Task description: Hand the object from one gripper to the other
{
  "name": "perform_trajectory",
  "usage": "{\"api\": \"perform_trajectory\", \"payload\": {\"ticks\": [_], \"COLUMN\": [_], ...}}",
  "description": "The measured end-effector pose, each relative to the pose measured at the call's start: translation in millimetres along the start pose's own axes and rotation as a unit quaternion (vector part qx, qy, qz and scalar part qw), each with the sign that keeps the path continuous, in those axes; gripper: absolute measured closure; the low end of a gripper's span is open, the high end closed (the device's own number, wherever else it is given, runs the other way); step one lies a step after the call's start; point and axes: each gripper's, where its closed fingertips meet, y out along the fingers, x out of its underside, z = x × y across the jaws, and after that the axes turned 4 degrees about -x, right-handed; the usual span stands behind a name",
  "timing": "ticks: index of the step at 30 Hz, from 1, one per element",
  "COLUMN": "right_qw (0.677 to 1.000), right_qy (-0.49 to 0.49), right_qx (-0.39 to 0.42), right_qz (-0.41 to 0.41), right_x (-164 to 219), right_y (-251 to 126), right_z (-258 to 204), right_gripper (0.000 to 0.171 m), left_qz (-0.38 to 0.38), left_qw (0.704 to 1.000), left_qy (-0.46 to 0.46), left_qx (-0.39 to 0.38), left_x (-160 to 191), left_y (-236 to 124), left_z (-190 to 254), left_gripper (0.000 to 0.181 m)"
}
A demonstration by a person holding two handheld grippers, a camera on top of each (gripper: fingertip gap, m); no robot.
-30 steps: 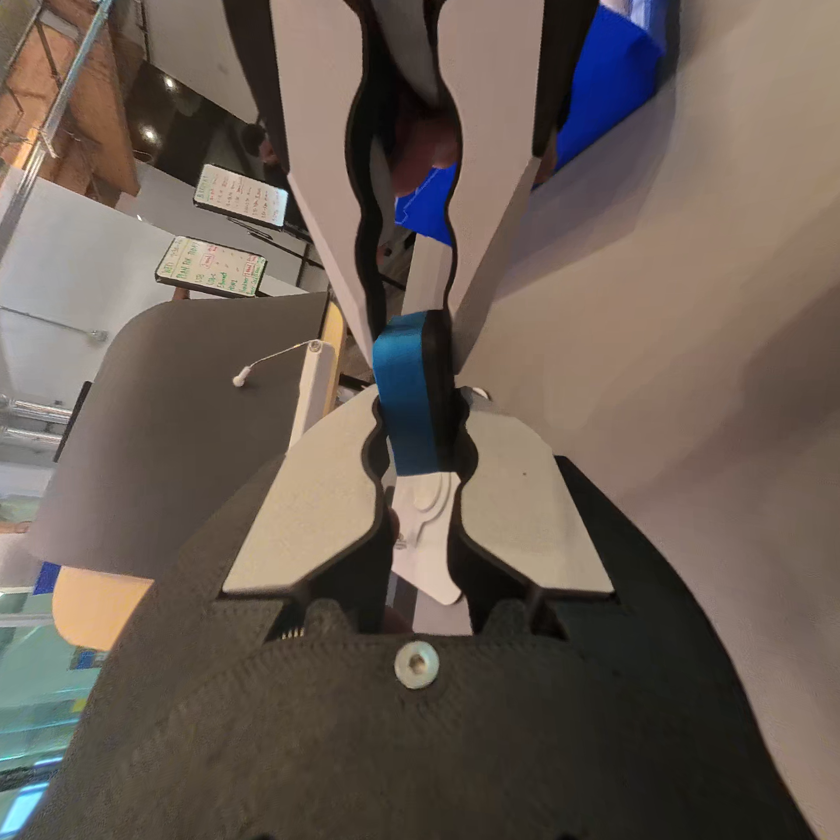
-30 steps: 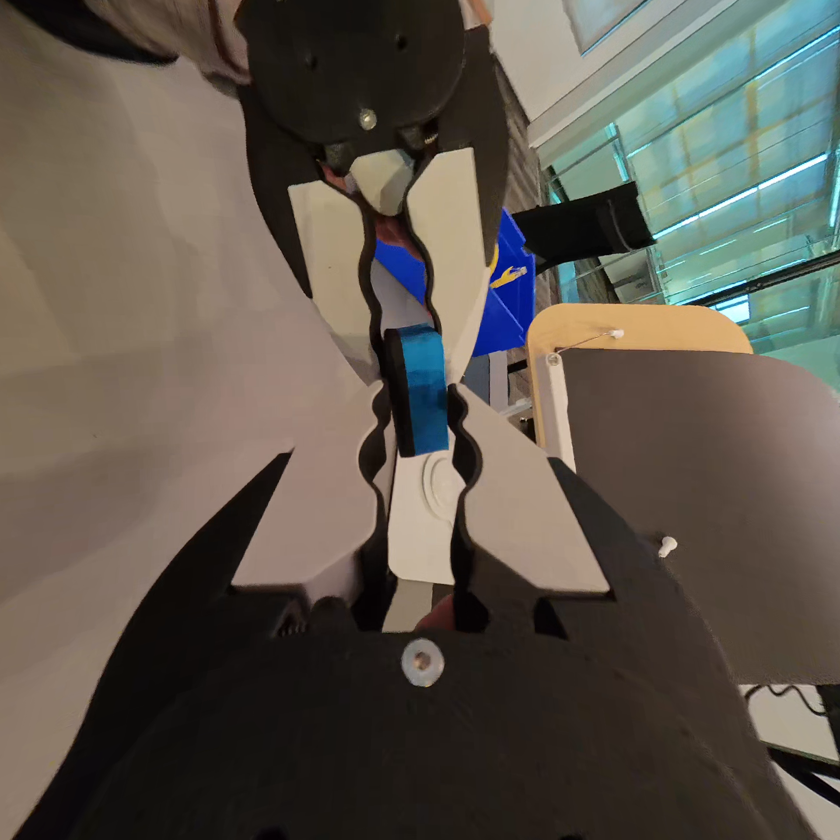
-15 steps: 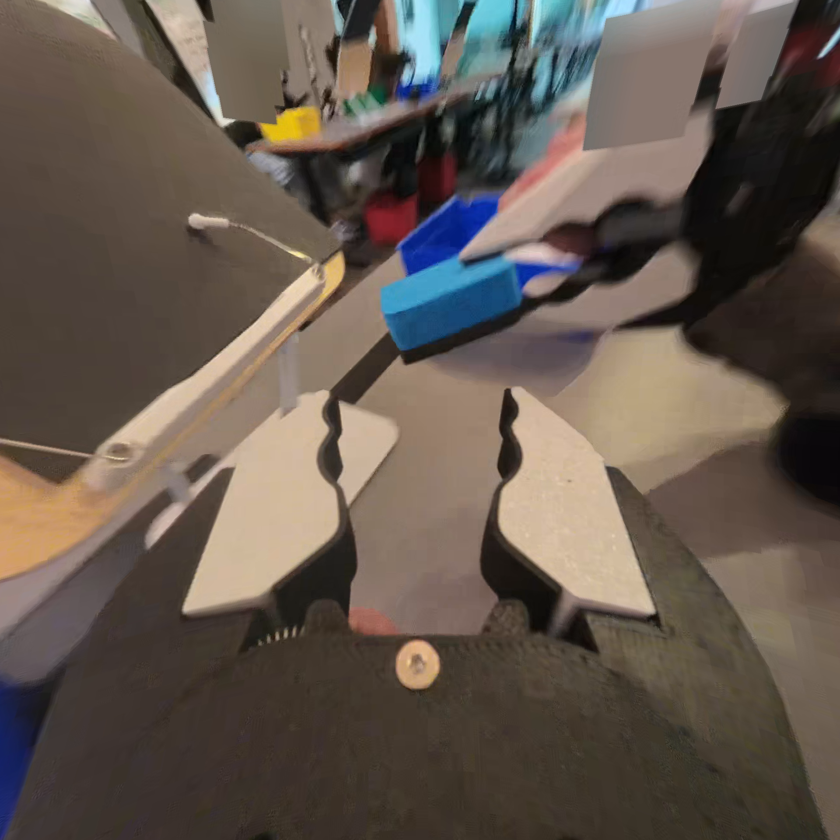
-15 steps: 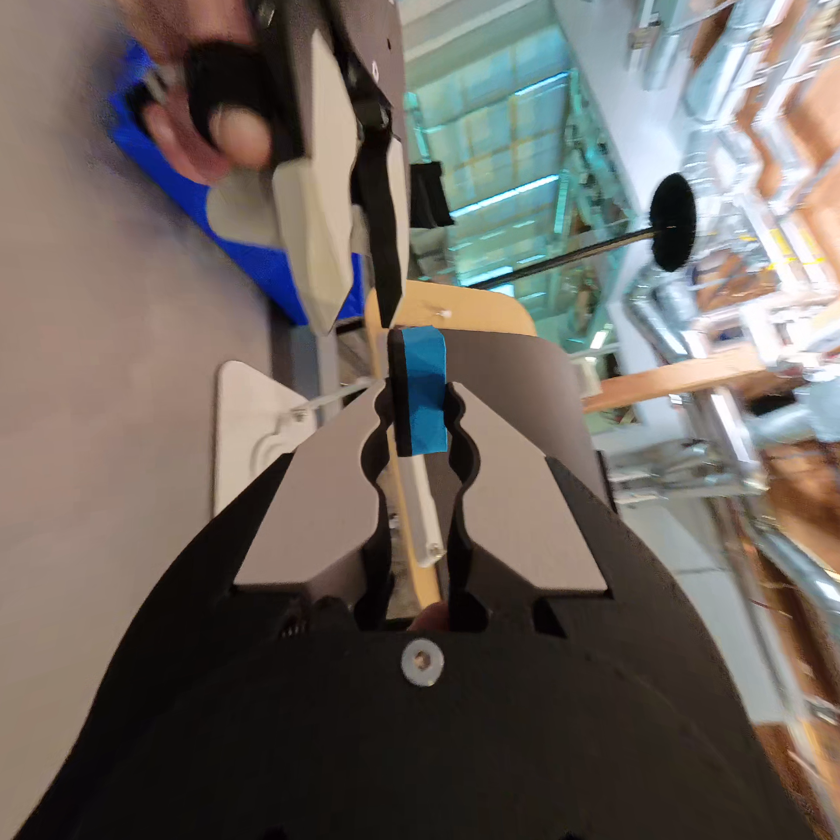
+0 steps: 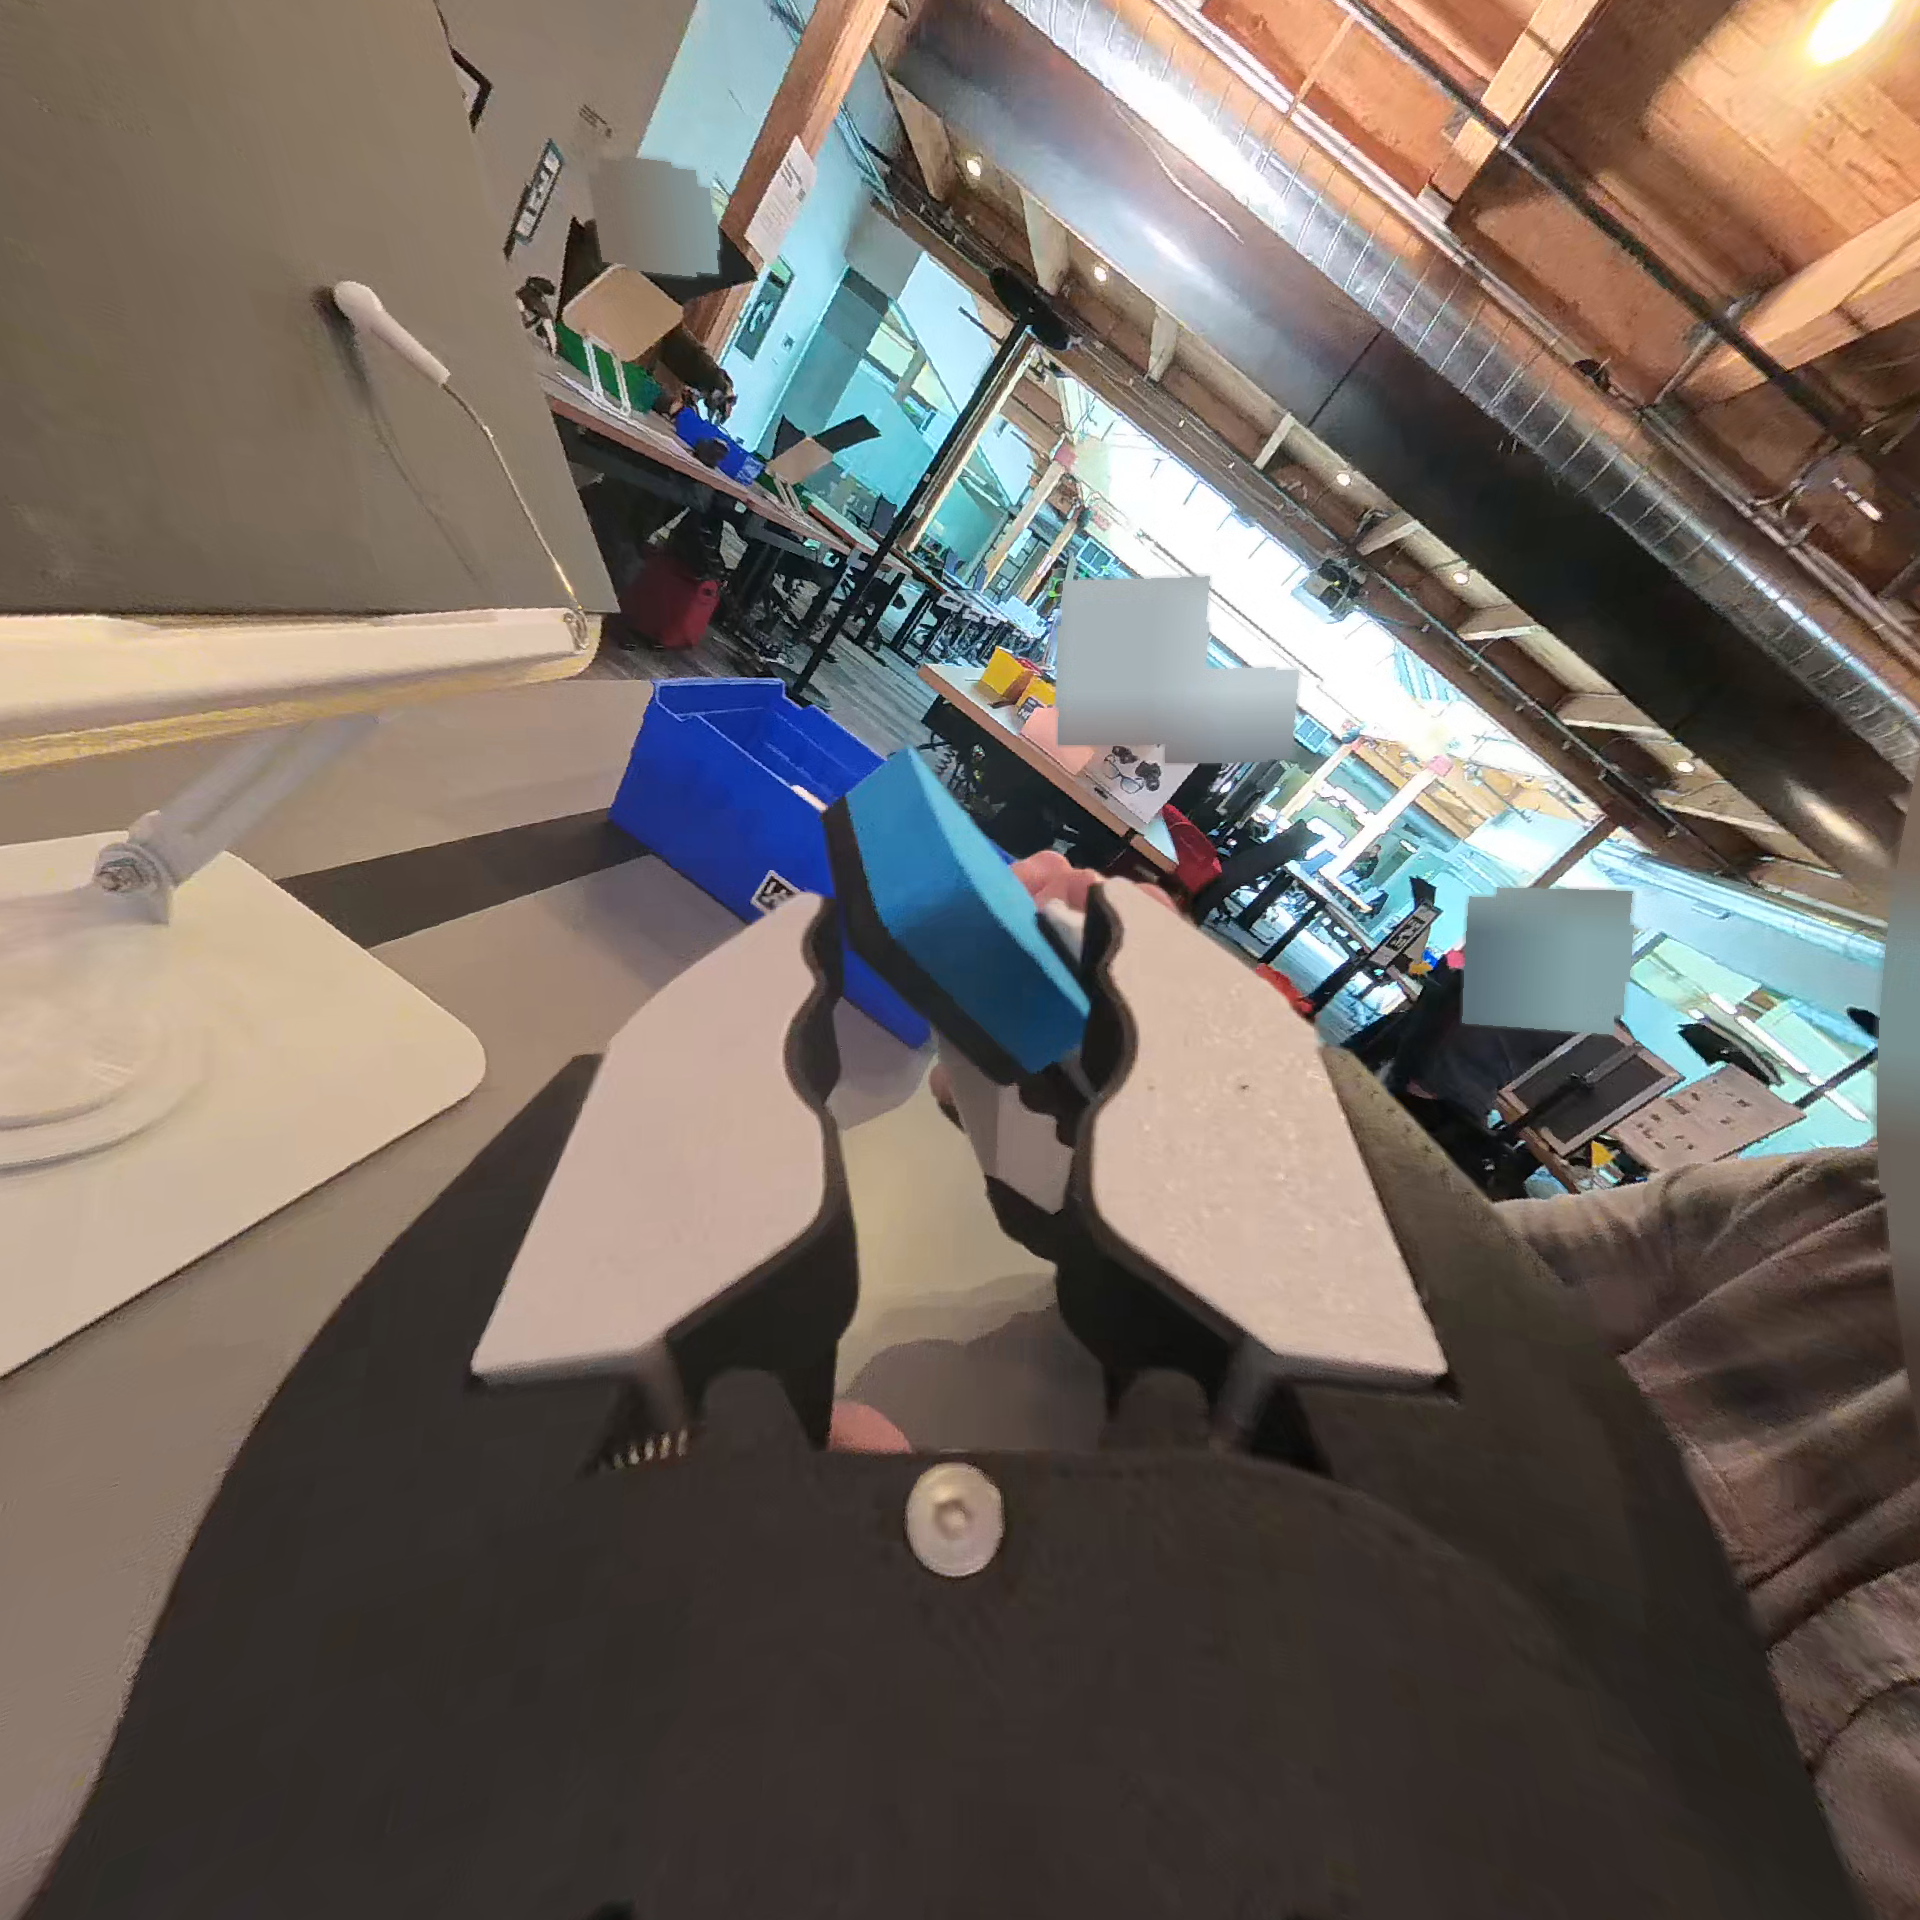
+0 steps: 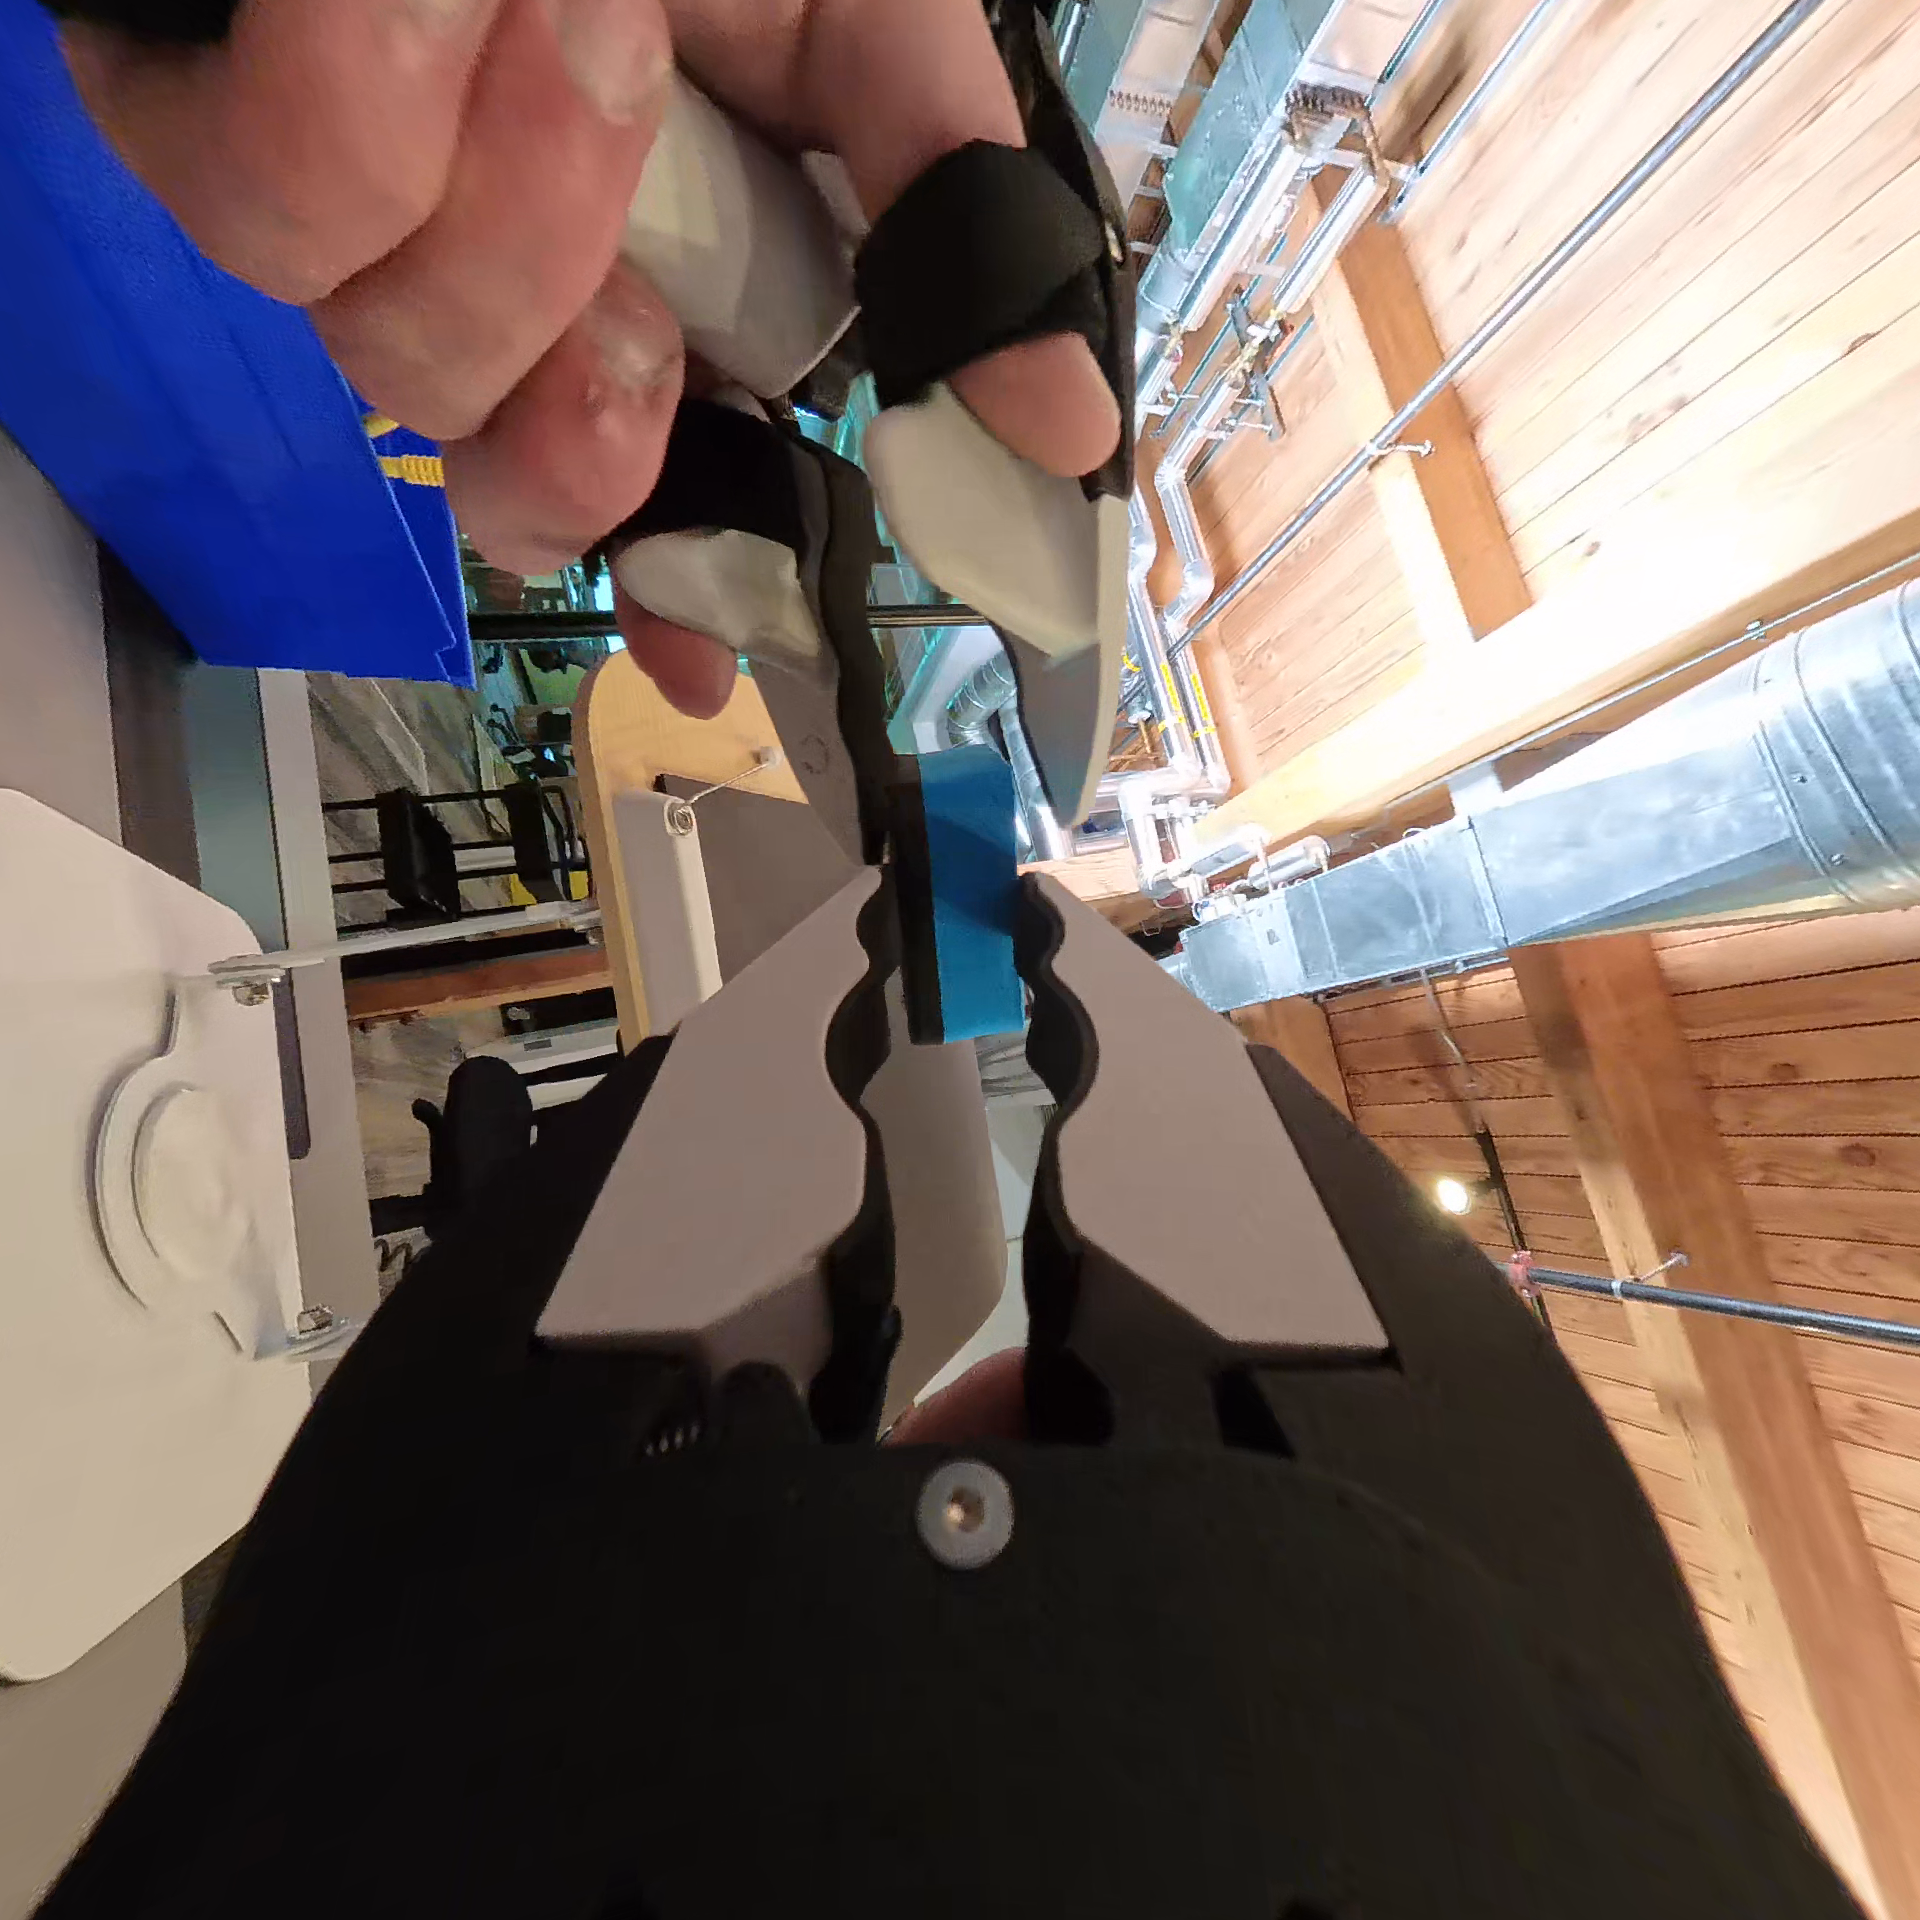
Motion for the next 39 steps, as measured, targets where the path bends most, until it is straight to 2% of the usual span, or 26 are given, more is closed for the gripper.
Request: {"api": "perform_trajectory", "payload": {"ticks": [2,7,10,14,16,19,23,26,28,30,32,34,36,38,39], "right_qw": [1.000,0.999,0.994,0.974,0.944,0.888,0.848,0.842,0.840,0.839,0.837,0.830,0.826,0.820,0.816], "right_qy": [0.005,0.023,0.070,0.164,0.238,0.349,0.411,0.398,0.374,0.351,0.330,0.315,0.300,0.289,0.289], "right_qx": [0.003,-0.023,-0.063,-0.142,-0.212,-0.280,-0.311,-0.342,-0.375,-0.400,-0.426,-0.450,-0.468,-0.486,-0.493], "right_qz": [0.004,0.016,0.049,0.066,0.081,0.102,0.126,0.126,0.122,0.111,0.097,0.094,0.091,0.088,0.085], "right_x": [-1,-2,-4,9,12,12,11,8,3,1,0,-4,-9,-12,-12], "right_y": [-1,-2,-5,-10,-18,-29,-39,-46,-52,-56,-60,-66,-69,-73,-74], "right_z": [-1,-10,-14,-19,-25,-20,-7,-12,-21,-29,-39,-47,-54,-61,-64], "right_gripper": [0.152,0.150,0.125,0.124,0.131,0.131,0.132,0.134,0.138,0.141,0.144,0.144,0.136,0.148,0.148], "left_qz": [0.002,0.002,0.002,-0.005,-0.035,-0.084,-0.131,-0.166,-0.186,-0.203,-0.226,-0.242,-0.260,-0.275,-0.283], "left_qw": [1.000,0.999,0.993,0.978,0.956,0.914,0.863,0.819,0.789,0.772,0.737,0.713,0.679,0.653,0.645], "left_qy": [0.000,0.030,0.085,0.187,0.269,0.378,0.473,0.539,0.572,0.590,0.626,0.650,0.680,0.699,0.702], "left_qx": [-0.014,-0.041,-0.077,-0.092,-0.113,-0.125,-0.117,-0.104,-0.123,-0.117,-0.121,-0.107,-0.093,-0.098,-0.099], "left_x": [1,3,-1,-4,3,20,43,61,67,76,83,92,102,106,108], "left_y": [0,0,-3,-7,-6,-1,6,9,11,12,11,10,7,6,5], "left_z": [-4,-8,-13,-3,-1,6,15,21,18,20,17,19,20,18,17], "left_gripper": [0.149,0.153,0.153,0.153,0.153,0.153,0.153,0.153,0.153,0.154,0.154,0.154,0.154,0.154,0.154]}}
